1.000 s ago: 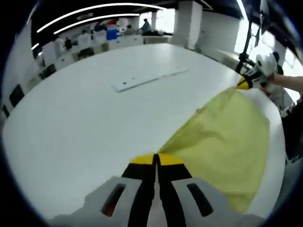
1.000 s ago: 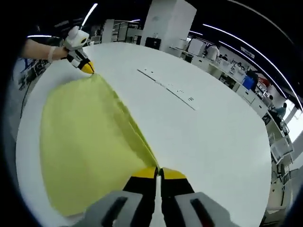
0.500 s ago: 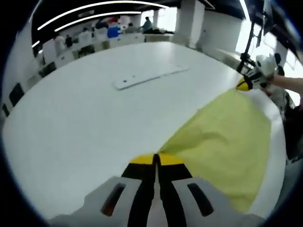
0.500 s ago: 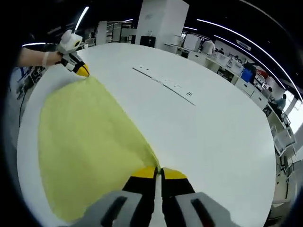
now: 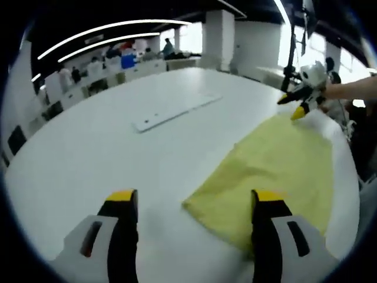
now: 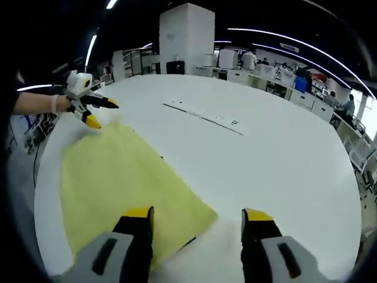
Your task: Fold the garment on the visible template until the final outline fits inside the template.
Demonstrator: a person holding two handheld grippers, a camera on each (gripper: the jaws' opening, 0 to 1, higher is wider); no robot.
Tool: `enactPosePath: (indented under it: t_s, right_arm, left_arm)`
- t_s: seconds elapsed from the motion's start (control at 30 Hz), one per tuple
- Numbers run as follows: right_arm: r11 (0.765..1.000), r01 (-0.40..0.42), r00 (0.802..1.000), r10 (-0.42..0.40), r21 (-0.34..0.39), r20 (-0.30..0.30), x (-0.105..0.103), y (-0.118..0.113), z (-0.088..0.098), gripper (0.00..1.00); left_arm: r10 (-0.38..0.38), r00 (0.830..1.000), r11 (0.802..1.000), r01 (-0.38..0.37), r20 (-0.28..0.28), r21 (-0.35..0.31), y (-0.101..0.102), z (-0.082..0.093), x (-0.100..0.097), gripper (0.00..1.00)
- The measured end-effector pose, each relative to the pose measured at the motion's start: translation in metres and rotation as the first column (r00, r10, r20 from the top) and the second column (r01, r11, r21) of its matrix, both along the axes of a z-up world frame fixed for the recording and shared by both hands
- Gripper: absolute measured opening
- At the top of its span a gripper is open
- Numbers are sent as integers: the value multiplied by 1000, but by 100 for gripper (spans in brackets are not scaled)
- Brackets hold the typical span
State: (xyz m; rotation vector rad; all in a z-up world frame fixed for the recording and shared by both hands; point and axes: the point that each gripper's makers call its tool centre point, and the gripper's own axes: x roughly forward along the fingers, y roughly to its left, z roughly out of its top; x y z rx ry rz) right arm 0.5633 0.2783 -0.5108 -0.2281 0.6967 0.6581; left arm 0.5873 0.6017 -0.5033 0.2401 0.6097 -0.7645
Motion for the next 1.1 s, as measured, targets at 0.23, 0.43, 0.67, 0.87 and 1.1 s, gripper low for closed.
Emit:
enactPosePath:
  t_s: [0.23, 0.43, 0.67, 0.87, 1.1]
  right_arm:
    - [995, 41, 999, -41, 94, -10, -2, 5, 10, 78]
    - [986, 72, 997, -71, 149, -14, -6, 3, 18, 82]
    - [979, 91, 996, -90, 180, -14, -26, -3, 27, 80]
    - [976, 99, 995, -97, 193, -23, -53, -8, 30, 78]
    - [971, 125, 992, -117, 206, -47, -90, -18, 29, 75]
  left_arm:
    - [-19, 1000, 999, 18, -21, -43, -4, 4, -6, 96]
    - [-27, 999, 996, 24, -37, -83, -5, 13, -12, 99]
    - [-47, 998, 994, 43, -40, -102, -5, 20, -26, 97]
    - [-37, 998, 986, 28, -55, -165, -4, 27, -45, 94]
    - [-46, 997, 982, 34, -58, -184, 3, 31, -71, 93]
